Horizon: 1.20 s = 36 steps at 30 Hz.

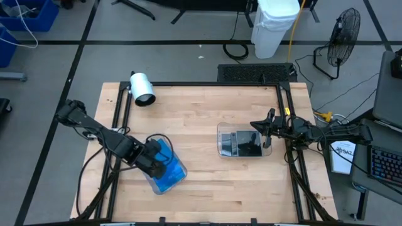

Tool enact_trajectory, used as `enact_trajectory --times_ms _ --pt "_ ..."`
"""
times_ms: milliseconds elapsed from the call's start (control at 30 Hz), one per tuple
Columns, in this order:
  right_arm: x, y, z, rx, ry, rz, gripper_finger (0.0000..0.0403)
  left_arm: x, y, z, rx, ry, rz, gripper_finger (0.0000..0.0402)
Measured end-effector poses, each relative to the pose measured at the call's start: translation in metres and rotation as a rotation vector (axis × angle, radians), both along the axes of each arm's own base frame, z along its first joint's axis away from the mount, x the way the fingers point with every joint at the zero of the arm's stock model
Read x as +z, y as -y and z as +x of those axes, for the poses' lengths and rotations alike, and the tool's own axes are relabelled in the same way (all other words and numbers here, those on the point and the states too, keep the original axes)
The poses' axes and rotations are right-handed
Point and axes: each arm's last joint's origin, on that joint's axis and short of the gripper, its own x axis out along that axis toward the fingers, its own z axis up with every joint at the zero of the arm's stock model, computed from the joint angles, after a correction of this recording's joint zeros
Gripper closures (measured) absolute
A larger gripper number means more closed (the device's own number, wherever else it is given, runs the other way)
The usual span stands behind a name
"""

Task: Pick & place jewel cases by type
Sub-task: Put the blue CD case into the left transparent bin

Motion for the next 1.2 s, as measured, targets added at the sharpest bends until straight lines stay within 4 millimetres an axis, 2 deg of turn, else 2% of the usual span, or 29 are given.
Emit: enact_trajectory --times_ms 133,300,400,533,633,967,1100,1200 --pt "0.0 0.0 0.0 0.0 0.0 0.0 0.0398 -0.004 -0.003 -0.001 0.17 -0.034 0.024 0.0002" --pt "0.0 0.0 0.0 0.0 0.0 0.0 0.0399 -0.013 -0.006 0.001 0.3 -0.055 0.166 0.0002" --pt "0.0 0.0 0.0 0.0 0.0 0.0 0.0399 -0.023 0.002 0.014 0.275 -0.019 0.159 0.0002" --pt "0.0 0.0 0.0 0.0 0.0 0.0 0.0399 -0.027 0.013 0.037 0.124 0.151 0.128 0.0002" --pt "0.0 0.0 0.0 0.0 0.0 0.0 0.0399 -0.016 0.017 0.044 0.023 0.229 0.137 0.0002" --pt "0.0 0.0 0.0 0.0 0.0 0.0 0.0399 0.038 0.015 0.047 -0.206 0.441 0.312 0.0002" --pt "0.0 0.0 0.0 0.0 0.0 0.0 0.0399 0.047 0.021 0.053 -0.3 0.538 0.361 0.0002" --pt "0.0 0.0 0.0 0.0 0.0 0.0 0.0399 0.048 0.021 0.054 -0.315 0.548 0.391 0.0002"
